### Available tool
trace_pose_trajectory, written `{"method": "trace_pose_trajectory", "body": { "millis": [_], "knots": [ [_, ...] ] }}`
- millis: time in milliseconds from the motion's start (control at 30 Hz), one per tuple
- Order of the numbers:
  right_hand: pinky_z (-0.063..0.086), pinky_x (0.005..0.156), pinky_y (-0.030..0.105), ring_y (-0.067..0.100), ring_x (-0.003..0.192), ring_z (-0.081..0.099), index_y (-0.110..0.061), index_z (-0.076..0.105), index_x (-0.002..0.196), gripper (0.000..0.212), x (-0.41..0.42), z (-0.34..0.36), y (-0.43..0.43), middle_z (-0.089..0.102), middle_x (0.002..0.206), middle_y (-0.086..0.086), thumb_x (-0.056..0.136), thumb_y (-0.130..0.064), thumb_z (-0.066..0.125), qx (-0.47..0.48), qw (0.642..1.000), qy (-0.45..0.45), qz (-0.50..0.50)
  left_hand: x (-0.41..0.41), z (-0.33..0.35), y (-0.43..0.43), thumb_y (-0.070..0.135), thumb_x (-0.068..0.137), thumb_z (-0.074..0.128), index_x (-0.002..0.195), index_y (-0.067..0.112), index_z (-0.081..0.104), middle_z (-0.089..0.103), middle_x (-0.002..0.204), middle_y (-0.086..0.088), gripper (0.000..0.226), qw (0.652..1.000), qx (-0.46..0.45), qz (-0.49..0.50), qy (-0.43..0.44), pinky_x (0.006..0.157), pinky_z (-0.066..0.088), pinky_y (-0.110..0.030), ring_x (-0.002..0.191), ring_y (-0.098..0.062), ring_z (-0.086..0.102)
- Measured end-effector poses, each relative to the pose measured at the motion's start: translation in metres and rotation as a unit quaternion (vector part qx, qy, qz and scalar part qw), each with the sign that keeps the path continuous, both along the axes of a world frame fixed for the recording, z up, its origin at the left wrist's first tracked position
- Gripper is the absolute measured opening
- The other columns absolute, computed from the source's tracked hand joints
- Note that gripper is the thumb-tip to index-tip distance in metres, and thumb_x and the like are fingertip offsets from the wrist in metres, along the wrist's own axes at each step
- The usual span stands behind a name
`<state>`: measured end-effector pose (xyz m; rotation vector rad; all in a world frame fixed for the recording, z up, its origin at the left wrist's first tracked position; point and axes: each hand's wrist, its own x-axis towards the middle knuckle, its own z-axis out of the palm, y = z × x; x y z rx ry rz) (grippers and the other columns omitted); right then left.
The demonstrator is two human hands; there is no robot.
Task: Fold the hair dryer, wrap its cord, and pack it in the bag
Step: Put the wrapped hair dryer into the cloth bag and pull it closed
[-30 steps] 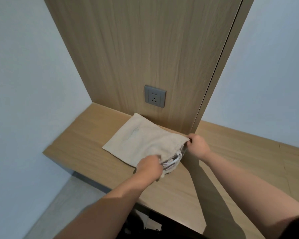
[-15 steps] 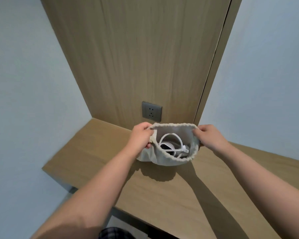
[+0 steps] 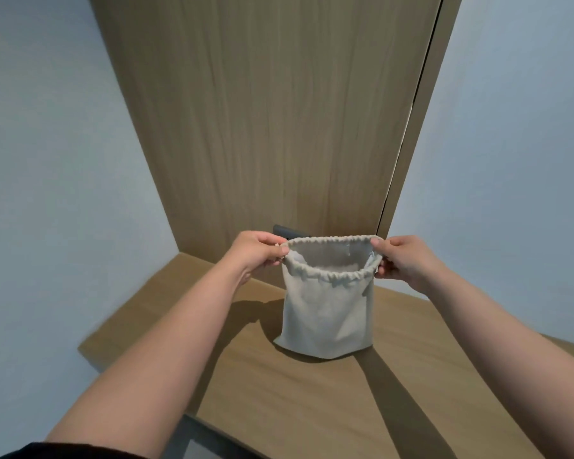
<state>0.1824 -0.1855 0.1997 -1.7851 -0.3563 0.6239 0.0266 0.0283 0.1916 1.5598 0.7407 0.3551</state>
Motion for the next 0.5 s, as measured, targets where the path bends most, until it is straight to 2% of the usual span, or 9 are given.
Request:
{"method": "trace_pose_trajectory", "body": {
  "millis": [100, 233, 300, 367, 433, 500],
  "knots": [
    [0.059, 0.065, 0.031, 0.02, 0.057, 0.055, 0.001, 0.06, 0.073, 0.024, 0.007, 0.003, -0.009, 0.056, 0.064, 0.014, 0.094, -0.007, 0.052, 0.037, 0.998, 0.043, 0.031, -0.003, -0.007, 0.002, -0.01, 0.079, 0.07, 0.099, -0.009, 0.069, 0.068, 0.061, -0.007, 0.021, 0.999, -0.031, 0.021, -0.03, 0.057, 0.056, -0.016, 0.048, -0.009, 0.062],
    [0.06, 0.066, 0.029, 0.018, 0.055, 0.06, 0.002, 0.063, 0.074, 0.019, 0.016, 0.003, -0.016, 0.059, 0.066, 0.015, 0.09, 0.003, 0.054, 0.048, 0.999, -0.002, -0.012, -0.005, -0.014, 0.006, -0.009, 0.081, 0.068, 0.09, -0.004, 0.07, 0.07, 0.056, -0.003, 0.01, 0.993, -0.064, 0.086, -0.056, 0.056, 0.056, -0.014, 0.05, -0.008, 0.066],
    [0.059, 0.061, 0.027, 0.015, 0.046, 0.059, 0.001, 0.063, 0.07, 0.019, 0.024, 0.003, -0.019, 0.057, 0.061, 0.013, 0.088, 0.004, 0.056, 0.033, 0.994, -0.069, -0.079, -0.008, -0.012, 0.011, -0.01, 0.083, 0.065, 0.087, -0.002, 0.069, 0.069, 0.053, -0.003, 0.009, 0.99, -0.068, 0.11, -0.061, 0.057, 0.056, -0.013, 0.049, -0.007, 0.066],
    [0.057, 0.051, 0.023, 0.018, 0.045, 0.056, 0.002, 0.064, 0.072, 0.015, 0.033, 0.006, -0.023, 0.055, 0.058, 0.012, 0.087, 0.003, 0.058, 0.036, 0.977, -0.134, -0.164, -0.011, -0.006, 0.018, -0.011, 0.085, 0.062, 0.086, -0.002, 0.068, 0.069, 0.058, -0.006, 0.011, 0.981, -0.089, 0.148, -0.083, 0.056, 0.055, -0.013, 0.051, -0.008, 0.066],
    [0.053, 0.045, 0.021, 0.02, 0.049, 0.054, 0.006, 0.065, 0.083, 0.01, 0.042, 0.008, -0.029, 0.054, 0.06, 0.011, 0.087, 0.003, 0.056, 0.09, 0.955, -0.126, -0.254, -0.011, 0.0, 0.023, -0.013, 0.086, 0.058, 0.086, -0.002, 0.067, 0.066, 0.07, -0.011, 0.014, 0.96, -0.142, 0.202, -0.131, 0.054, 0.054, -0.013, 0.06, -0.013, 0.065],
    [0.05, 0.044, 0.018, 0.021, 0.051, 0.055, 0.007, 0.064, 0.089, 0.011, 0.046, 0.007, -0.03, 0.053, 0.061, 0.01, 0.086, 0.004, 0.054, 0.16, 0.931, -0.076, -0.32, -0.009, 0.001, 0.023, -0.012, 0.087, 0.057, 0.09, -0.002, 0.067, 0.064, 0.075, -0.012, 0.014, 0.945, -0.157, 0.245, -0.152, 0.05, 0.052, -0.013, 0.063, -0.015, 0.061]
  ]
}}
